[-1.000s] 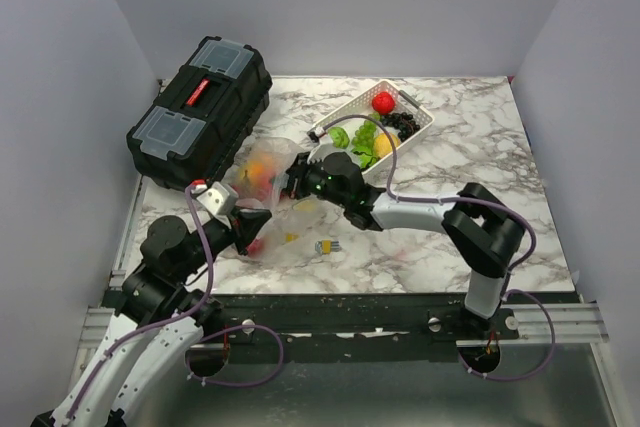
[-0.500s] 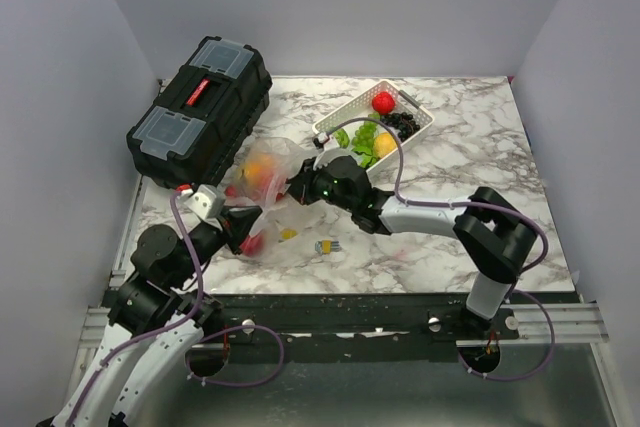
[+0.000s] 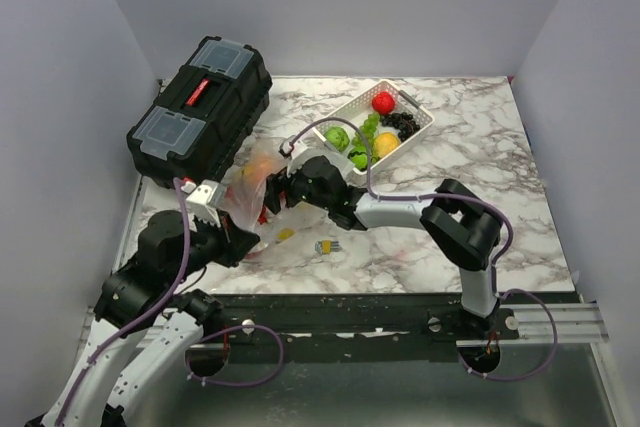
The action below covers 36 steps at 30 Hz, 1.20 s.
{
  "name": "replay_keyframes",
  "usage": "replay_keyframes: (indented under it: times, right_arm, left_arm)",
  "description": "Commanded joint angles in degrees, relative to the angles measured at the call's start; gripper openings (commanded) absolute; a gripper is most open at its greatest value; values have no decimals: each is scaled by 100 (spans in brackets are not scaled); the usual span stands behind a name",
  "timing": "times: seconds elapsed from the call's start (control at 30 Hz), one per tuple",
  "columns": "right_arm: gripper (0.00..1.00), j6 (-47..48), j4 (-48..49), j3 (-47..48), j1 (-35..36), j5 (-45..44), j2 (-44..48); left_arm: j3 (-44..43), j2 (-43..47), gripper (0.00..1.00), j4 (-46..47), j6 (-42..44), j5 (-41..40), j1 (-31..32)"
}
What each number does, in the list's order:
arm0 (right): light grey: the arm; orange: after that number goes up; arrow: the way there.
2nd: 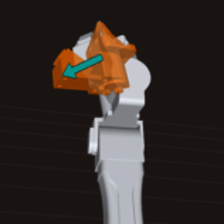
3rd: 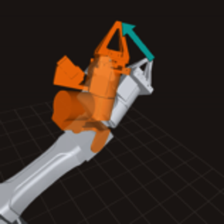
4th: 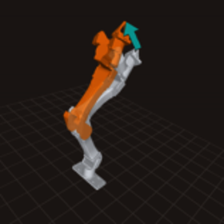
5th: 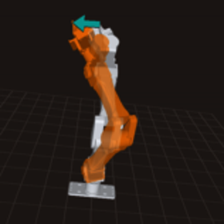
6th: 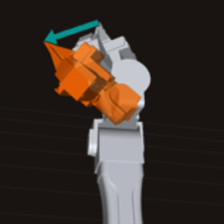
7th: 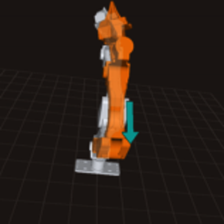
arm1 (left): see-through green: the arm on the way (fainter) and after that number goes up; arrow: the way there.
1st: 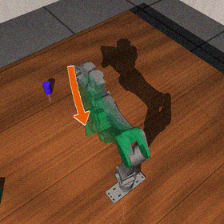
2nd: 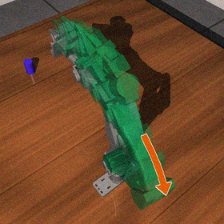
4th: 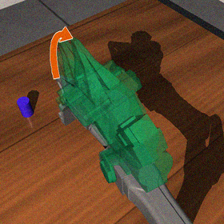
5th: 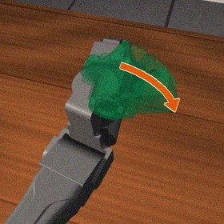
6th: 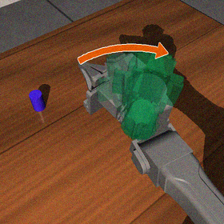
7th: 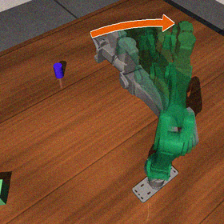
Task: Take the fake fruits out of the plastic bag
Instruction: Adjust the plastic bag at the center of the board.
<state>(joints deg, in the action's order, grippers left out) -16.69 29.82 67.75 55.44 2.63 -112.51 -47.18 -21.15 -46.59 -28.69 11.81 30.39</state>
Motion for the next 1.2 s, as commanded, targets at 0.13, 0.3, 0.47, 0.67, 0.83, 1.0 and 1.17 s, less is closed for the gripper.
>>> replay_keyframes:
  times: [0.13, 0.3, 0.47, 0.67, 0.83, 1.0, 1.17]
  right_arm:
    - [83, 292, 293, -725, 632, -605, 373]
    - [89, 220, 701, -1393, 786, -869, 867]
    - [89, 227, 516, -1493, 787, -905, 1250]
    - [89, -123, 1138, -2231, 785, -871, 1749]
    - [76, -361, 1987, -2915, 800, -480, 1896]
    - [73, -287, 2279, -3201, 1050, -336, 2074]
    - [73, 315, 1977, -3042, 1619, -767, 1954]
  left_arm:
    - [-936, 71, 79, -912, 254, 608, 2]
    - [-1846, -573, 88, -430, 446, -892, 1]
    - [-2217, -1758, 87, 87, 740, -1854, 2]
    - [-2242, -3353, 89, 103, 1397, -1916, -15]
    - [-1614, -3603, 92, 682, 1503, -1385, -33]
    - [-1376, -4137, 93, 650, 1712, -1682, -33]
    - [-1613, -4860, 70, 519, 1787, -2406, -33]
